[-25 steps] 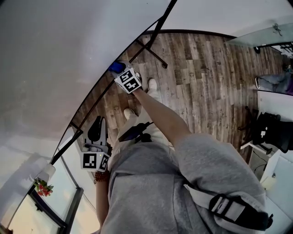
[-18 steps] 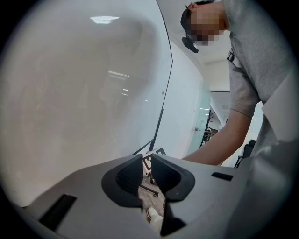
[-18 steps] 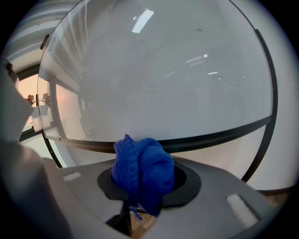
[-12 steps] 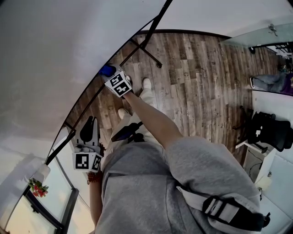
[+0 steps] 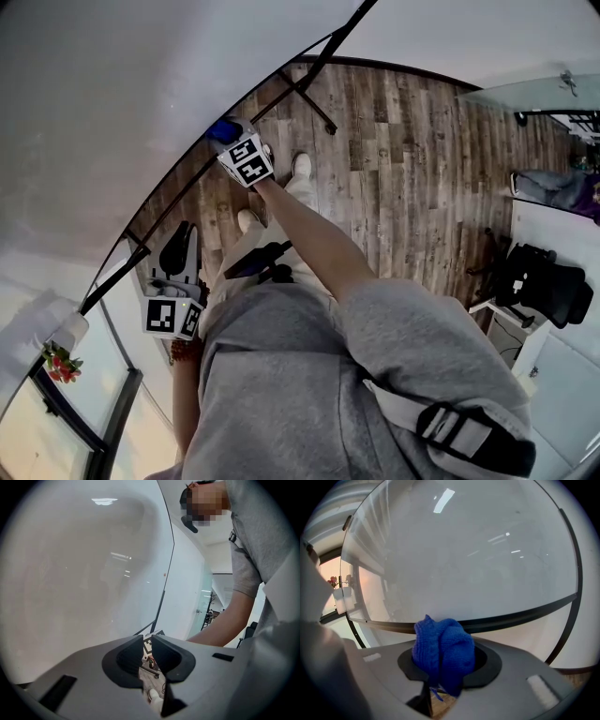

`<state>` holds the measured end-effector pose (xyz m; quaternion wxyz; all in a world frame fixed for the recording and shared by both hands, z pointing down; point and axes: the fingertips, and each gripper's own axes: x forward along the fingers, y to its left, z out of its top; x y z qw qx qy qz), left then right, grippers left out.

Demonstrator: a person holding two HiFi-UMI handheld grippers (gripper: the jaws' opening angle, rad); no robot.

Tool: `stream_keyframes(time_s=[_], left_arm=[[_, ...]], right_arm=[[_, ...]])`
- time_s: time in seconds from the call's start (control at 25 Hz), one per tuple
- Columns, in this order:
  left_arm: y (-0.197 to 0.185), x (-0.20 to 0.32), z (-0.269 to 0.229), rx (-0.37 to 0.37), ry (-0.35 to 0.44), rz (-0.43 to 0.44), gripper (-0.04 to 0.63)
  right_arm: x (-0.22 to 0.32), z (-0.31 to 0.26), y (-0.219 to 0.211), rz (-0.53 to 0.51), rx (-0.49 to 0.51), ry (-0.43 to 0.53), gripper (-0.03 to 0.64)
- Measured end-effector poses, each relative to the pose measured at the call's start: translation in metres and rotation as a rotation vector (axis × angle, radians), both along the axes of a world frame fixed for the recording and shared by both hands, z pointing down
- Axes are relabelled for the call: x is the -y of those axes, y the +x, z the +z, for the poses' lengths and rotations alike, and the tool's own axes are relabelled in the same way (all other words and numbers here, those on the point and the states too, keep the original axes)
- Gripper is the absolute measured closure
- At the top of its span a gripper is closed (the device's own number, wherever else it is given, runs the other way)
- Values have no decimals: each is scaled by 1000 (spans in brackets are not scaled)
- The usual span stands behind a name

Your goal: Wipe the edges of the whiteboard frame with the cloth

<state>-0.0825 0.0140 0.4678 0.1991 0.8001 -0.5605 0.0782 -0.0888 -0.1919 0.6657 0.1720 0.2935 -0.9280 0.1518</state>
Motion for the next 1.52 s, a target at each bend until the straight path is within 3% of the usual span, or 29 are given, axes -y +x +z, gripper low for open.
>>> stream_keyframes(time_s=[0.24, 0.44, 0.56, 0.68, 0.96, 1.52], left_arm=[[2, 2, -7, 6, -5, -13, 535], [-4, 9, -24, -8, 4, -103, 535], [-9, 4, -31, 14, 33, -127, 535], [-24, -2, -20, -16, 28, -139, 535], [-54, -10, -17, -7, 25, -14, 535], [-96, -40, -18, -2, 28, 77, 535]], right_arm=[[-4, -1, -1, -12, -8, -31, 480], [-3, -1, -1, -34, -9, -51, 480], [-6, 1, -3, -45, -18, -55, 480], [-9, 1, -11, -48, -27, -50, 480], [-20, -3, -16, -7, -48, -41, 480], [-61, -4, -57, 28, -44, -39, 480]])
